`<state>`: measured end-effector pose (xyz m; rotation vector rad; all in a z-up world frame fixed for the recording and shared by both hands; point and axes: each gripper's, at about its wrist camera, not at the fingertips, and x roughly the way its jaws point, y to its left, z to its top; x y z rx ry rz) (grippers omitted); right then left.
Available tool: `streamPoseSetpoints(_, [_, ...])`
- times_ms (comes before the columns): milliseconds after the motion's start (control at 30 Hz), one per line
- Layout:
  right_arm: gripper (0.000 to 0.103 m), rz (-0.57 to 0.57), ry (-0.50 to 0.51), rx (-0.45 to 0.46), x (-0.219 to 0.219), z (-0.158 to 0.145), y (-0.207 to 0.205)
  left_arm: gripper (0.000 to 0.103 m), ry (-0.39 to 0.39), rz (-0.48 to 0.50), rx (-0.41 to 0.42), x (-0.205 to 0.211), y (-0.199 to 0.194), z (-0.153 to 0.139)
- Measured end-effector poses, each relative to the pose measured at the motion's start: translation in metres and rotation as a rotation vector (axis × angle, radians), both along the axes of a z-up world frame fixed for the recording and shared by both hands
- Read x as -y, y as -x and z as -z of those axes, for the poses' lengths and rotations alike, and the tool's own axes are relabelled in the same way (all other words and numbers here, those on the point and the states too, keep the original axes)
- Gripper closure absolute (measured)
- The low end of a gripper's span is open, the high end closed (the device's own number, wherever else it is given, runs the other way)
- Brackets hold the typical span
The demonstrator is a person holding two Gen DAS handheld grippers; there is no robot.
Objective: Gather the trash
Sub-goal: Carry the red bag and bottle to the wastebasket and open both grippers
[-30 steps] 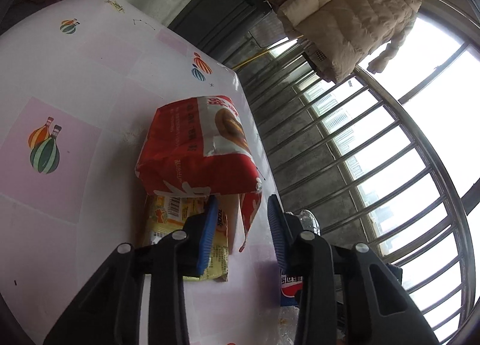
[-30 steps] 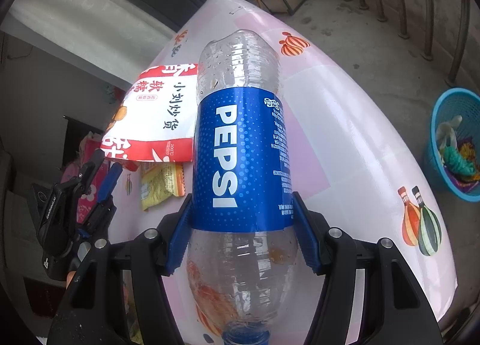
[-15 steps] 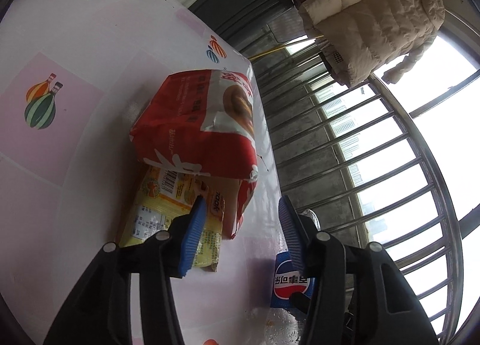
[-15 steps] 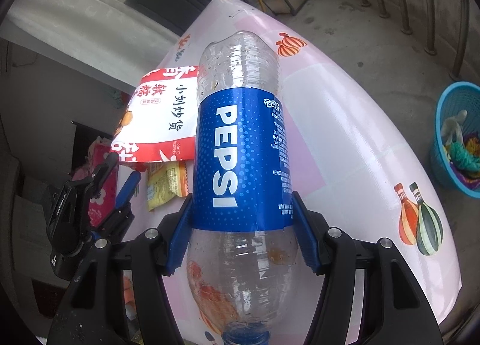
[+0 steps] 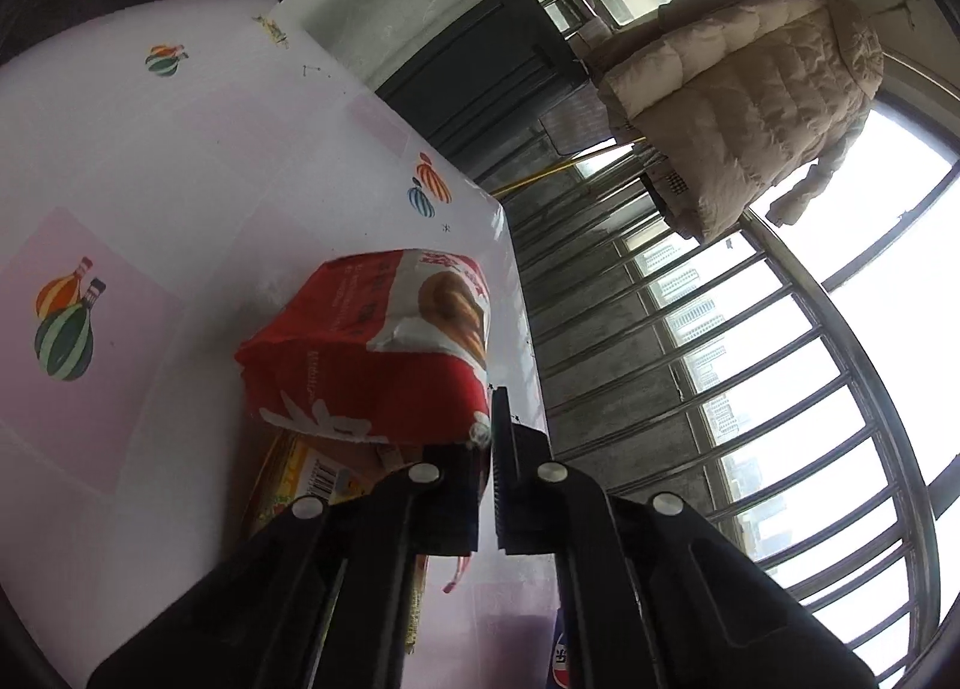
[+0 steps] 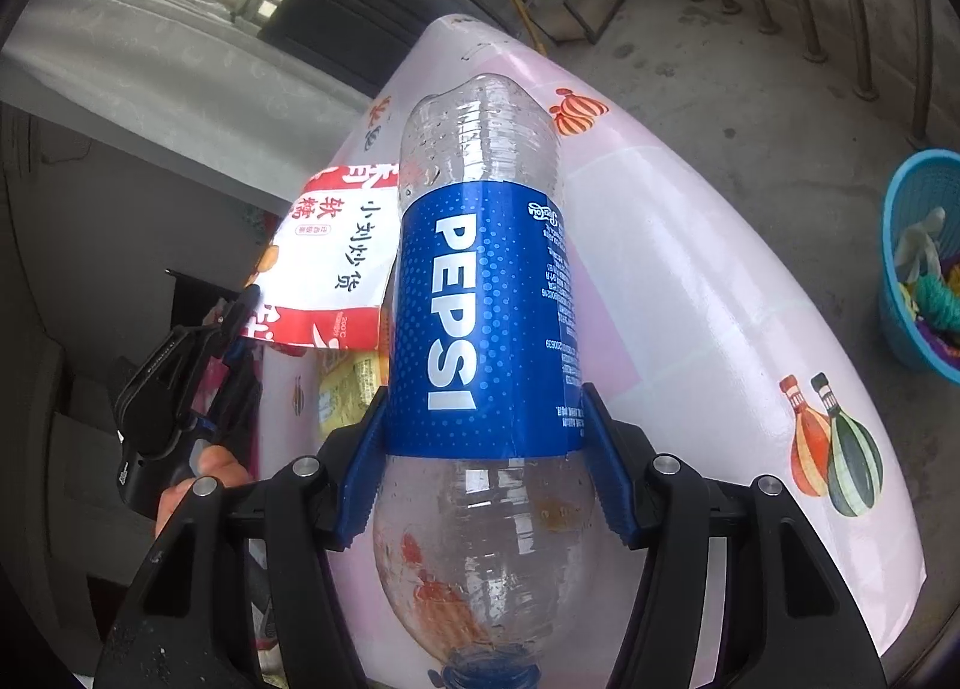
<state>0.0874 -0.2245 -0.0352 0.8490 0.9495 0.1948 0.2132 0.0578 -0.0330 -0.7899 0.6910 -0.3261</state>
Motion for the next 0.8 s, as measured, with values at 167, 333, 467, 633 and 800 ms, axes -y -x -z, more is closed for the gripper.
streamPoseSetpoints(167, [0.047,0.074,-0.070,0.073,0.032,-0.008,0.018,0.102,-0.152,0.075,0.180,0.024,0.012,-0.054])
streamPoseSetpoints(333, [0.047,0.245,-0.050,0.131,0.086,-0.022,0.057,0.102,-0.274,0.204,0.378,0.068,0.032,-0.108])
streamPoseSetpoints(467, [0.047,0.479,0.023,0.151,0.145,-0.025,0.111,0.102,-0.385,0.435,0.481,0.133,0.045,-0.132])
streamPoseSetpoints(633, [0.047,0.685,0.052,0.042,0.189,0.005,0.166,0.102,-0.600,0.834,0.464,0.250,0.067,-0.109])
streamPoseSetpoints(800, [0.046,0.753,-0.007,-0.074,0.208,0.053,0.184,0.102,-0.746,1.109,0.385,0.360,0.085,-0.050])
